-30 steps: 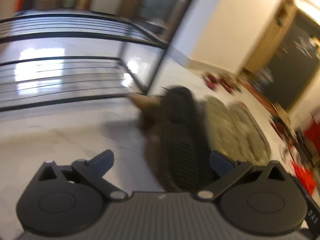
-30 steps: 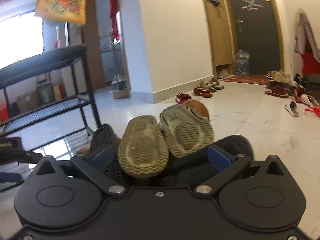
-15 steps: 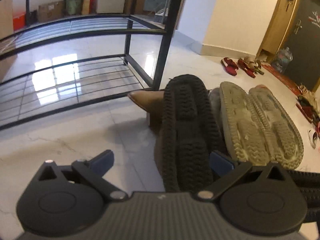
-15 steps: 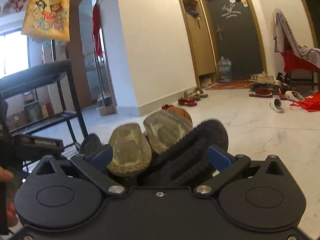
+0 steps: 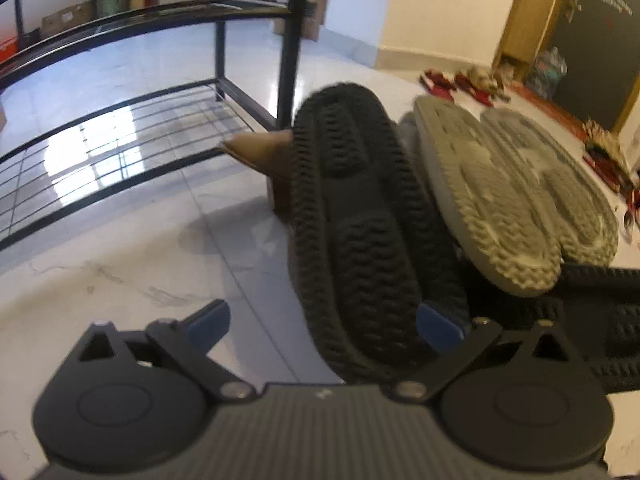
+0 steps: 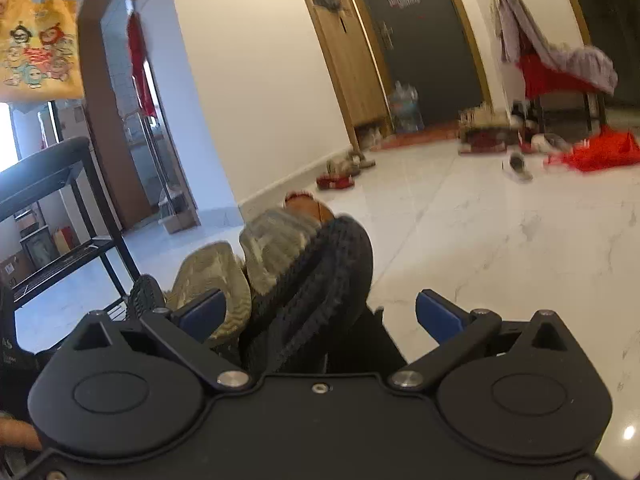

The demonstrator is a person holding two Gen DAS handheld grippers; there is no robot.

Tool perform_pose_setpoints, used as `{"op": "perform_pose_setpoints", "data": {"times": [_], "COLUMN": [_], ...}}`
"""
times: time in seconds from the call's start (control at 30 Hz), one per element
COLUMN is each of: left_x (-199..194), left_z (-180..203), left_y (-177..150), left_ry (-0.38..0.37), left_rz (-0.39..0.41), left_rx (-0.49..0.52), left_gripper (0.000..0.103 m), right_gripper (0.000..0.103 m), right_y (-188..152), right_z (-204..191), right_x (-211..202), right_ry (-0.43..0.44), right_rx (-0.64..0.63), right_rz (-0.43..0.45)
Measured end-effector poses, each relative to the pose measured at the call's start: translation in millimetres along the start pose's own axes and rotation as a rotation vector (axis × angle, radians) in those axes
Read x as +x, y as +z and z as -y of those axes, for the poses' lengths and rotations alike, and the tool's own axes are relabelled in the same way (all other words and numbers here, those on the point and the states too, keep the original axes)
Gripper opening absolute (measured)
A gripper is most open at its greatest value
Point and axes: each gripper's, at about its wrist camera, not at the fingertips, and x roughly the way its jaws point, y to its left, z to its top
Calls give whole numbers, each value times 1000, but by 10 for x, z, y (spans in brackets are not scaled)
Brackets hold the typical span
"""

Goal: Organize scattered shoes

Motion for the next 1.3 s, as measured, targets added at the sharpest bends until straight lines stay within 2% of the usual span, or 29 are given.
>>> {"op": "perform_pose_setpoints", "data": {"times": [0.1,0.17,0.33,0.43,0.57,0.7,0.77,0.87,1.0,1.23,1.3], "left_x": [16,36,152,183,216,285,319,372,431,556,594], "left_z": [-37,-43,-29,-7,-13,31,47,42,29,74,57], "left_y": [73,111,155,115,27,-77,-115,-173,-180,-146,-122], "left_ry": [71,85,-6,-26,-130,-114,-130,-224,-320,-269,-296], "left_rz": [18,13,-6,37,102,145,145,155,149,156,138], "left_rx": [0,-11,0,-16,-6,68,98,99,43,22,-1], "left_gripper": [98,98,98,98,98,102,102,102,102,102,102], "right_gripper": [103,103,103,103,103,103,103,103,103,103,103], "right_y": [-12,-22,-50,-28,-20,-48,-56,-67,-72,-76,-79], "right_z": [-87,-129,-193,-186,-172,-191,-205,-217,-244,-242,-245], "right_x": [-40,-79,-115,-79,-11,5,22,71,110,129,137], "right_ry": [60,94,124,114,101,116,122,121,104,104,102], "right_rx": [-35,-57,-95,-87,-72,-81,-88,-89,-99,-100,-107], "right_rz": [22,42,58,35,-2,-14,-22,-43,-55,-55,-53]}}
